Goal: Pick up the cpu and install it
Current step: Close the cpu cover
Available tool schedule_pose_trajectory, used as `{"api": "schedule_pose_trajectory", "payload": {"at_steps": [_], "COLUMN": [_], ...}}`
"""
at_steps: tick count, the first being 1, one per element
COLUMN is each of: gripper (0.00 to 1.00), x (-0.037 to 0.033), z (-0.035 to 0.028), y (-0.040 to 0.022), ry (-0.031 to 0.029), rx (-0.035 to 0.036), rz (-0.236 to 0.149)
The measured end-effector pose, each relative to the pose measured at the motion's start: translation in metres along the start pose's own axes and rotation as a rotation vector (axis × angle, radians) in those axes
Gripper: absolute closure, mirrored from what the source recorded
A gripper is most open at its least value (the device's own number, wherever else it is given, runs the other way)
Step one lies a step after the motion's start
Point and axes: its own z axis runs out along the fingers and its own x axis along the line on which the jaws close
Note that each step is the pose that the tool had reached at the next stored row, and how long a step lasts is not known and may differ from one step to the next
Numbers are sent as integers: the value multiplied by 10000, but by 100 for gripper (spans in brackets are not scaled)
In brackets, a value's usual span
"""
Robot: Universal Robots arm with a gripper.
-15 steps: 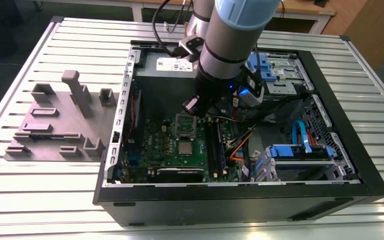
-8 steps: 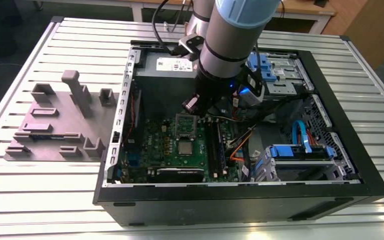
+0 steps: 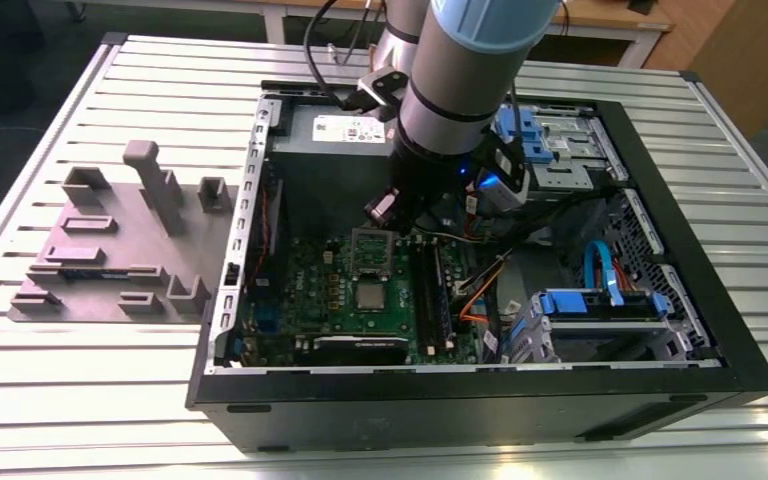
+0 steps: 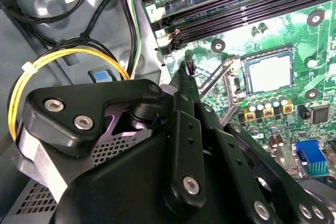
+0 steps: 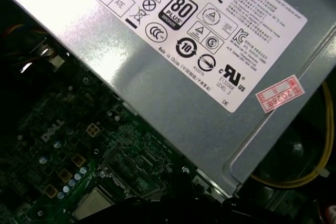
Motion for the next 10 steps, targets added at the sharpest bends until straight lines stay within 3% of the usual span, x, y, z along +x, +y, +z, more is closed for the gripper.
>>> {"api": "schedule_pose_trajectory", "payload": {"at_steps": [10], "gripper": [89], "x": [10], "z": [-37], "y": [13], "ry": [-7], "rx": [1], "rz": [-1]}}
